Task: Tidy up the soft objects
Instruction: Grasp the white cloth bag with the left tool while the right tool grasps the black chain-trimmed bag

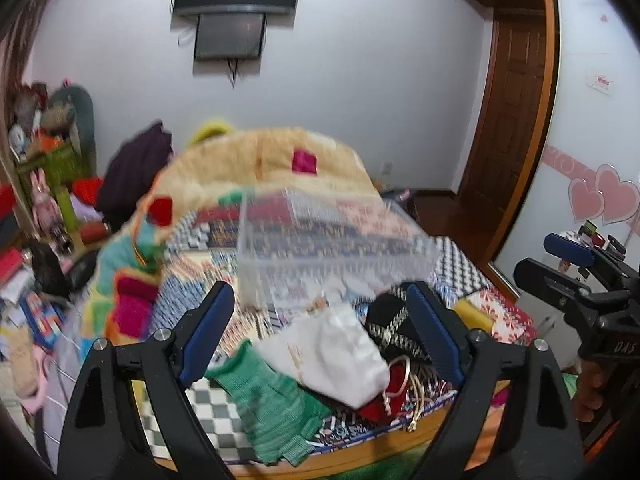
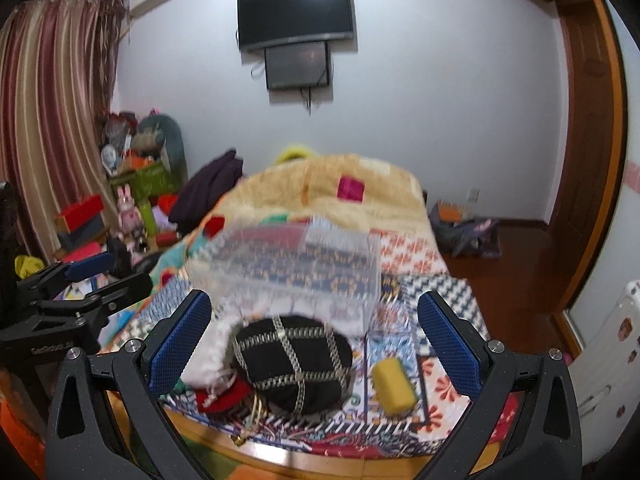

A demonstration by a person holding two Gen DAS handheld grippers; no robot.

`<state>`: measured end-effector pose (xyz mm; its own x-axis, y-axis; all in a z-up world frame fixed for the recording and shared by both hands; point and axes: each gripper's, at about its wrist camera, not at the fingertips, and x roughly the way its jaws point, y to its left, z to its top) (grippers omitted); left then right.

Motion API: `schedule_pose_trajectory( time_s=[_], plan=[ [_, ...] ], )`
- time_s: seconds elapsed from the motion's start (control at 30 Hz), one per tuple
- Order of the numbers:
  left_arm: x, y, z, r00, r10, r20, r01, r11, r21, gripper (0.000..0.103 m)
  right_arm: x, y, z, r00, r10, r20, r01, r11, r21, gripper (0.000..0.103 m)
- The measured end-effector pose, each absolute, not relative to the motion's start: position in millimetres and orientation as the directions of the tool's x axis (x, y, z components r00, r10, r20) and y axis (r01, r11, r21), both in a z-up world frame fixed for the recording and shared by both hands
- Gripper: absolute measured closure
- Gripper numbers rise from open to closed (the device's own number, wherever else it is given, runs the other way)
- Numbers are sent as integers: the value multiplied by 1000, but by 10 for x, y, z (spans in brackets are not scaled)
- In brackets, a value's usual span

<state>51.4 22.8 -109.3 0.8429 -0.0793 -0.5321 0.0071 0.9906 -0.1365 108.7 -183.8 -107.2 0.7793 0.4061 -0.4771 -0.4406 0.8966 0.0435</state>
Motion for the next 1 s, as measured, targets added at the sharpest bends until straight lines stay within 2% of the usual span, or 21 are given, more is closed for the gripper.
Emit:
schedule_pose_trajectory(
  time_s=[0.13,0.37,0.57,0.67,0.83,0.93,1.0],
  plan=[
    [602,220,-1353,804,-120,-582,21,985,-173,18,1134,-1784,-1271,737,420,-529,-464,884,56,3],
    [737,131,-1678,743,-161,-650,50,981,-186,26,1276,-1727,-1587,645,442,-624,-490,865,106,15],
    [854,145,-1895,697,-208,-686,70,972,-223,38,1376,-1652,-1767,577,464,-672,-509,848,149,24],
    [882,157,-1946,687,-229,-690,82,968,-239,48,1408,-1617,-1851,538,481,-692,-519,836,178,33],
    [882,122,-1968,682,-251,-687,111,964,-242,75,1428,-1588,-1900,518,497,-696,-534,824,191,52],
    [858,87,-1941,692,-247,-679,123,966,-226,84,1431,-1600,-1877,523,505,-687,-542,819,190,64],
    [830,87,-1924,698,-244,-673,124,967,-223,87,1423,-1615,-1875,528,508,-681,-543,818,189,69]
  ],
)
